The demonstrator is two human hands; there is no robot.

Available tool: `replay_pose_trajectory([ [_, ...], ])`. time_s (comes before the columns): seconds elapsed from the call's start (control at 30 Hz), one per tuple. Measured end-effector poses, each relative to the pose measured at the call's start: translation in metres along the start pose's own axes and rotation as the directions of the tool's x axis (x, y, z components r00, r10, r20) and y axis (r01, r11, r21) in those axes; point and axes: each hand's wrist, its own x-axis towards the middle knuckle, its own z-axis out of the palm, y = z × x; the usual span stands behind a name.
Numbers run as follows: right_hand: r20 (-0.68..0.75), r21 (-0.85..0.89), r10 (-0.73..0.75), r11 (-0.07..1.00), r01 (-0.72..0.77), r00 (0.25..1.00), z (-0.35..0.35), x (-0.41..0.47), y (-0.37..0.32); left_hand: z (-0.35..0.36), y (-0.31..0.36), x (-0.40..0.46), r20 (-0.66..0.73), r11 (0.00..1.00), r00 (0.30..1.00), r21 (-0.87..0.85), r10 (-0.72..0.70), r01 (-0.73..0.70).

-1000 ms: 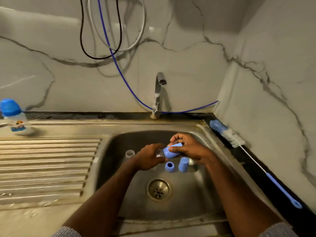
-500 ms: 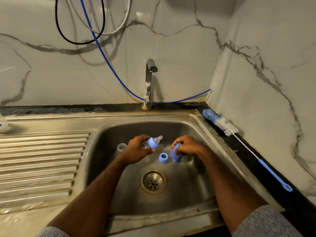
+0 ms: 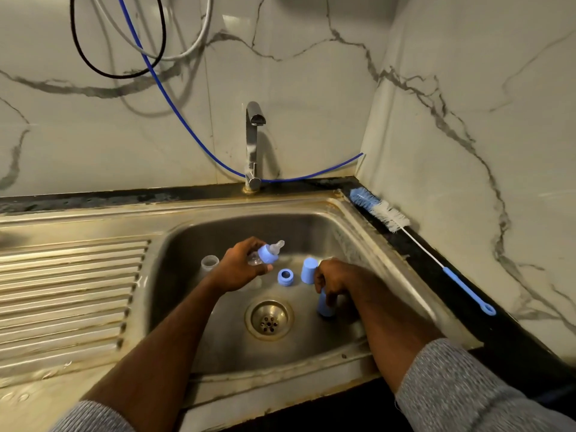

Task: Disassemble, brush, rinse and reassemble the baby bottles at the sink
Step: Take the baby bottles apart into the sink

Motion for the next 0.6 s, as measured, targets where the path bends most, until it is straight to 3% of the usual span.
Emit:
replay_pose_trajectory([
  [0.2,0.047,0.026,-0.045,0.999,0.044,0.998,0.001,0.000,-0.001,-0.001,-0.001,-0.001,0.009,1.000,1.000,0.011,-0.017,0.017],
  [0.3,-0.115,0.202,-0.087,0.973,0.109,0.989,-0.006,-0.004,-0.006,0.000,0.000,-0.001,-0.002,0.999,0.999,0.000,-0.033,0.033],
  [0.4,-0.339,0.521,-0.065,0.818,0.245,0.939,-0.017,-0.009,-0.024,-0.001,0.003,-0.001,-0.023,0.999,0.999,0.012,-0.043,0.044],
  [0.5,-0.293,0.716,-0.095,0.638,0.284,0.951,-0.024,-0.012,-0.038,-0.001,0.007,-0.001,-0.004,0.998,0.999,0.037,-0.041,0.042],
  [0.6,-0.239,0.726,-0.170,0.622,0.292,0.956,-0.024,-0.015,-0.048,-0.002,0.011,-0.002,0.022,0.998,1.000,0.058,-0.010,0.008],
])
